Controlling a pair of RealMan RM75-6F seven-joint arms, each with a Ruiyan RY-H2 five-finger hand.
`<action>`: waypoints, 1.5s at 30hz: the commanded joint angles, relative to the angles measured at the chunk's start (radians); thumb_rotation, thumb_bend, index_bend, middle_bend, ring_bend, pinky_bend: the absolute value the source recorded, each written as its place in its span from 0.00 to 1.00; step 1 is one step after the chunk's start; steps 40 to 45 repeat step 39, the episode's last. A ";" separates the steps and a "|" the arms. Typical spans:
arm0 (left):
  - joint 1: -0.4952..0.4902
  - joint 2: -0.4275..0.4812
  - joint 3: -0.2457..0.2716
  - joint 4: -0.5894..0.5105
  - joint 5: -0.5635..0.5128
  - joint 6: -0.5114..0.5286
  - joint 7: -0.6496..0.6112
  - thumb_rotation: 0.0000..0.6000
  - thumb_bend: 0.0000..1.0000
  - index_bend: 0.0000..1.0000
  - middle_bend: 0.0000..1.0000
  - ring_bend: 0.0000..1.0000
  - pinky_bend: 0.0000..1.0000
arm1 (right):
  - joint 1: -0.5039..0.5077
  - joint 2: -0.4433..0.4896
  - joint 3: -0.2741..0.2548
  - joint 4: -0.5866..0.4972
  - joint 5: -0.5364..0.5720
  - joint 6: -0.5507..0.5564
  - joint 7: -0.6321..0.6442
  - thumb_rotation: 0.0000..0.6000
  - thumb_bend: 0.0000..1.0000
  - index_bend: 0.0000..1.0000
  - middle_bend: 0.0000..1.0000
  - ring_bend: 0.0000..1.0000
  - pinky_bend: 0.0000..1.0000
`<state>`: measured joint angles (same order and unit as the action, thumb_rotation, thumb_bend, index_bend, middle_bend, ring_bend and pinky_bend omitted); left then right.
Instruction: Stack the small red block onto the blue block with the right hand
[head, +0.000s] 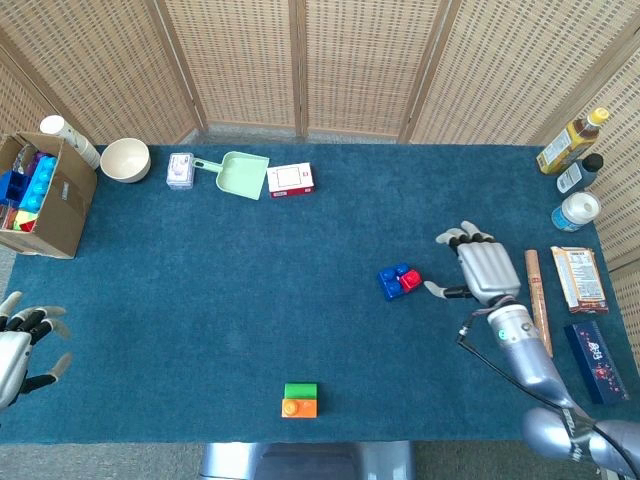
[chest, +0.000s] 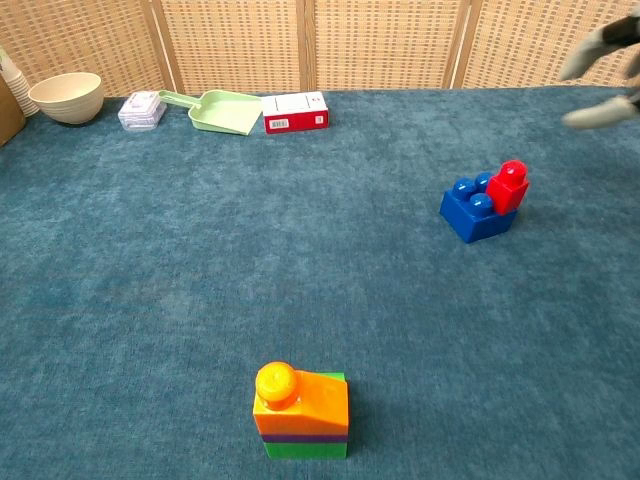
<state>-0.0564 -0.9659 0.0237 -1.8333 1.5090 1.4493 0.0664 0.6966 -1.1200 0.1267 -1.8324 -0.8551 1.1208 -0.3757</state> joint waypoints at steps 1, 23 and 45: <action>0.012 -0.012 0.004 0.007 -0.005 0.012 -0.002 1.00 0.37 0.46 0.29 0.26 0.02 | -0.087 0.029 -0.042 -0.002 -0.070 0.114 -0.011 0.79 0.21 0.28 0.22 0.11 0.23; 0.069 -0.110 0.031 0.071 -0.007 0.049 -0.005 1.00 0.36 0.46 0.30 0.26 0.05 | -0.477 0.037 -0.184 0.052 -0.355 0.503 0.051 0.88 0.22 0.43 0.33 0.26 0.33; 0.064 -0.109 0.018 0.047 -0.006 0.045 0.022 1.00 0.36 0.46 0.31 0.26 0.05 | -0.530 0.023 -0.135 0.076 -0.392 0.453 0.077 0.87 0.22 0.43 0.33 0.25 0.33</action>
